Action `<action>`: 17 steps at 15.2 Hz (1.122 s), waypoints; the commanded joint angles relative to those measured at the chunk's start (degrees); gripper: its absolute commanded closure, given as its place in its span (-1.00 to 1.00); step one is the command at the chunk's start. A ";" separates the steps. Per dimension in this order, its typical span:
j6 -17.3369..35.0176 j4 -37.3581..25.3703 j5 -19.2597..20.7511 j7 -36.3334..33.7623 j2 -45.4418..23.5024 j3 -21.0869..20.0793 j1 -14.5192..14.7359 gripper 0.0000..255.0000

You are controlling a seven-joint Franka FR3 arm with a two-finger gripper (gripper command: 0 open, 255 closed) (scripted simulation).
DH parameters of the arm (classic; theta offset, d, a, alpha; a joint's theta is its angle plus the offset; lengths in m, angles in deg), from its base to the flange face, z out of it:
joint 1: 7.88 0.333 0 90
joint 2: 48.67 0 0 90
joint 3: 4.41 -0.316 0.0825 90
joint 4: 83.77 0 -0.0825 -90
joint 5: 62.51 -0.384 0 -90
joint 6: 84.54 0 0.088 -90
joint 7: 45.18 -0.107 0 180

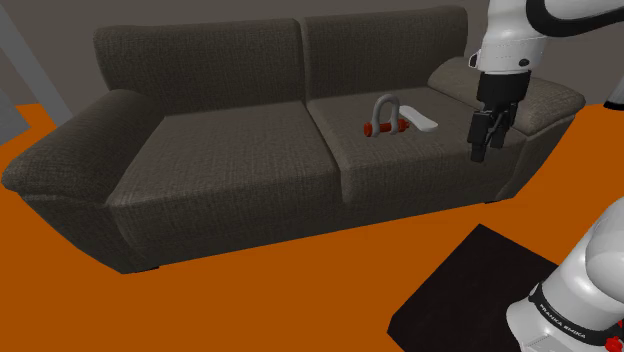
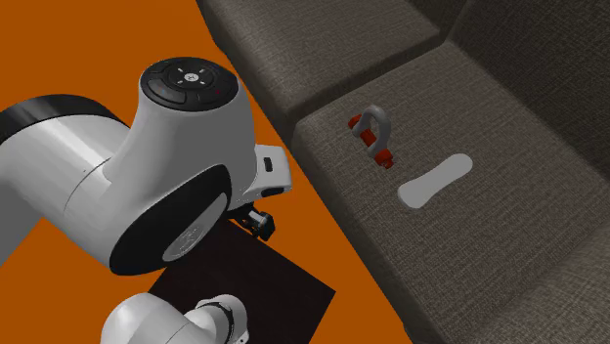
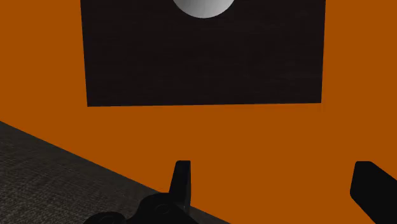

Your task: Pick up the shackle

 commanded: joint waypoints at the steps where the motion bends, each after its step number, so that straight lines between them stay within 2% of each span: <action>1: 0.00 0.00 0.00 0.00 0.00 0.00 0.00 -1.00; 9: 7.25 -9.44 3.01 2.97 -17.22 4.02 -2.71 -1.00; 17: 10.47 -23.06 3.79 5.71 -34.50 7.58 -4.73 -1.00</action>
